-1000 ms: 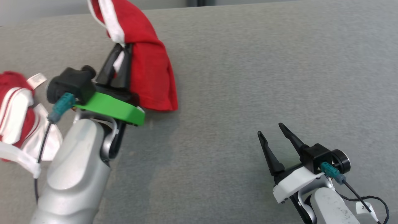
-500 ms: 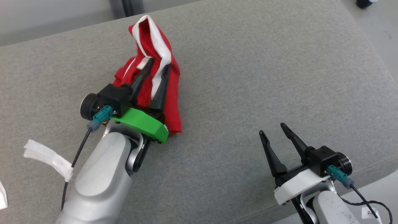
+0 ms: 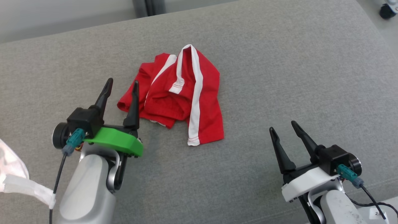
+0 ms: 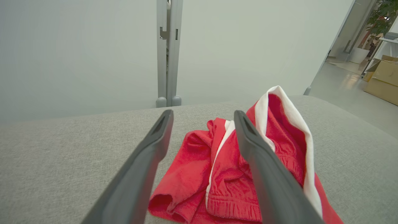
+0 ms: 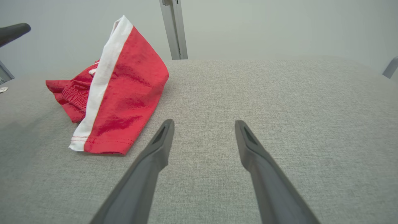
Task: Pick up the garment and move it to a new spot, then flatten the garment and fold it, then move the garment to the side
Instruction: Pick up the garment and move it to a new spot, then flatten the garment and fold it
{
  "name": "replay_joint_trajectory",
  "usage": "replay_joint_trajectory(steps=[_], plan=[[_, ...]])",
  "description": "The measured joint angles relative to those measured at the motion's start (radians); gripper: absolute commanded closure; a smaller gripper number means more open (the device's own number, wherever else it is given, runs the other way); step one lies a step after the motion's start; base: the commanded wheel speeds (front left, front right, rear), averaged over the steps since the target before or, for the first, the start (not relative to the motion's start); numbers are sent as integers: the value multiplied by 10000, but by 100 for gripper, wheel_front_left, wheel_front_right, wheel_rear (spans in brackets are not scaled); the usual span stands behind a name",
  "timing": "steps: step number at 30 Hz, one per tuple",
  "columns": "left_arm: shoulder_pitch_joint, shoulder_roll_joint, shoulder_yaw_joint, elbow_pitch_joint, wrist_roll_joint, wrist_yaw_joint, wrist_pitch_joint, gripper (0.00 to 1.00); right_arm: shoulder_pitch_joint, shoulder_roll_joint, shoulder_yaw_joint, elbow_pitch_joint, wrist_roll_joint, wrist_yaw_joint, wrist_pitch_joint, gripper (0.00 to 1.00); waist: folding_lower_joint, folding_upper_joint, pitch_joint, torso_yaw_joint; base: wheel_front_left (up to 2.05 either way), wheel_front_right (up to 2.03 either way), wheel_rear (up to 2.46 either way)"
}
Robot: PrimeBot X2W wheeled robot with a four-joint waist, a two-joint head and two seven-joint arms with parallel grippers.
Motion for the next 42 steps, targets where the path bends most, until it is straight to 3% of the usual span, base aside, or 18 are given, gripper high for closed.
replay_joint_trajectory(steps=[16,30,42], plan=[[2684,-291,1868,-844,652,0,-2,0,213,2,-88,242,8,0,0,0,0,-1,-942,1453,0,0,0],[4283,-435,2117,-1060,1070,0,-2,0,1104,0,-167,596,-42,0,0,0,-1,-1,-1982,1612,0,0,0],[4609,-541,2096,-926,1141,0,-2,0,1309,-2,-12,732,132,0,0,0,-1,0,-2316,1801,0,0,0]])
